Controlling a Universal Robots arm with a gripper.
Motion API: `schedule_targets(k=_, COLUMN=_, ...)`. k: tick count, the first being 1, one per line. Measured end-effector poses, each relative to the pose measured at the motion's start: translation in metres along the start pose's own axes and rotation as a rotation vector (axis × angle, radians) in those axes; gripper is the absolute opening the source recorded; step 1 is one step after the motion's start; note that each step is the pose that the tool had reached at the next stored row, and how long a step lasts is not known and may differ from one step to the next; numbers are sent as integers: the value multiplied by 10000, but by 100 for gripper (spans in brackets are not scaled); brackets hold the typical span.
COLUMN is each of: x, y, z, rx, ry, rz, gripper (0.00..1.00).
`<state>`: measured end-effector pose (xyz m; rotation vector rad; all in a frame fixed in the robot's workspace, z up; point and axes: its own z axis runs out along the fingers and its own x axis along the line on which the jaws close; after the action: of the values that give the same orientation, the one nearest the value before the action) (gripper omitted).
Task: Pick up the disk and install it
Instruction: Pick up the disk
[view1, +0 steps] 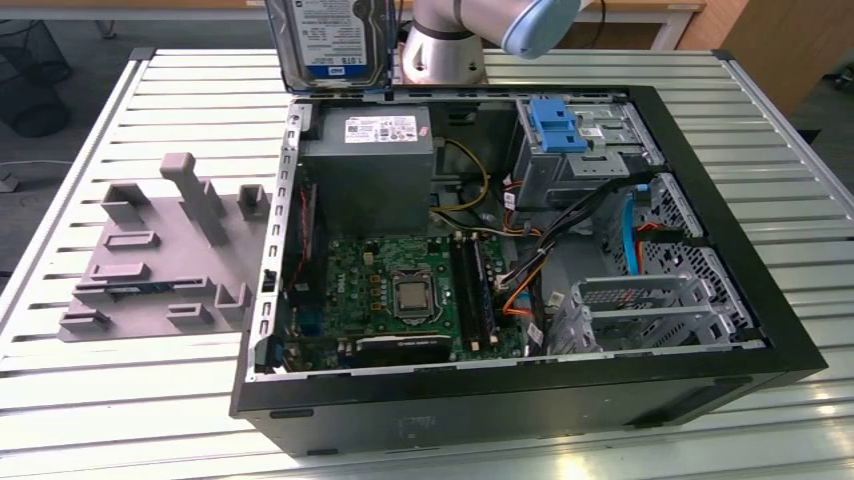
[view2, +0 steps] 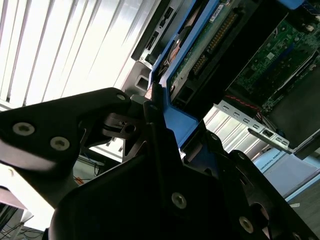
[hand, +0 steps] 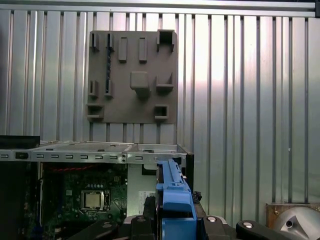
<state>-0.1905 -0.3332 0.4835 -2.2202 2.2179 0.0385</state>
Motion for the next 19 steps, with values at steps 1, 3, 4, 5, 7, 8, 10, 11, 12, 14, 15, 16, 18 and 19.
schedule_targets(k=1, x=0, y=-2, z=0, rx=0, ry=0, rz=0, gripper=36)
schedule_targets(k=3, x=0, y=-6, z=0, rx=0, ry=0, rz=0, gripper=36)
schedule_targets(k=4, x=0, y=-8, z=0, rx=0, ry=0, rz=0, gripper=36)
schedule_targets(k=5, x=0, y=-10, z=0, rx=0, ry=0, rz=0, gripper=36)
schedule_targets(k=7, x=0, y=-14, z=0, rx=0, ry=0, rz=0, gripper=36)
schedule_targets(k=8, x=1, y=-14, z=0, rx=1, ry=0, rz=0, gripper=36)
schedule_targets(k=10, x=13, y=-14, z=-1, rx=0, ry=0, rz=-1, gripper=36)
schedule_targets(k=11, x=24, y=-14, z=-1, rx=1, ry=0, rz=-1, gripper=36)
schedule_targets(k=12, x=37, y=-14, z=-1, rx=1, ry=-1, rz=0, gripper=36)
schedule_targets(k=14, x=62, y=-14, z=-2, rx=-1, ry=1, rz=8, gripper=36)
schedule_targets(k=15, x=71, y=-14, z=-1, rx=1, ry=-1, rz=14, gripper=36)
schedule_targets(k=16, x=82, y=-14, z=-2, rx=0, ry=0, rz=23, gripper=36)
schedule_targets(k=18, x=103, y=-14, z=-2, rx=2, ry=-1, rz=40, gripper=36)
schedule_targets(k=19, x=105, y=-16, z=-2, rx=2, ry=-2, rz=47, gripper=36)
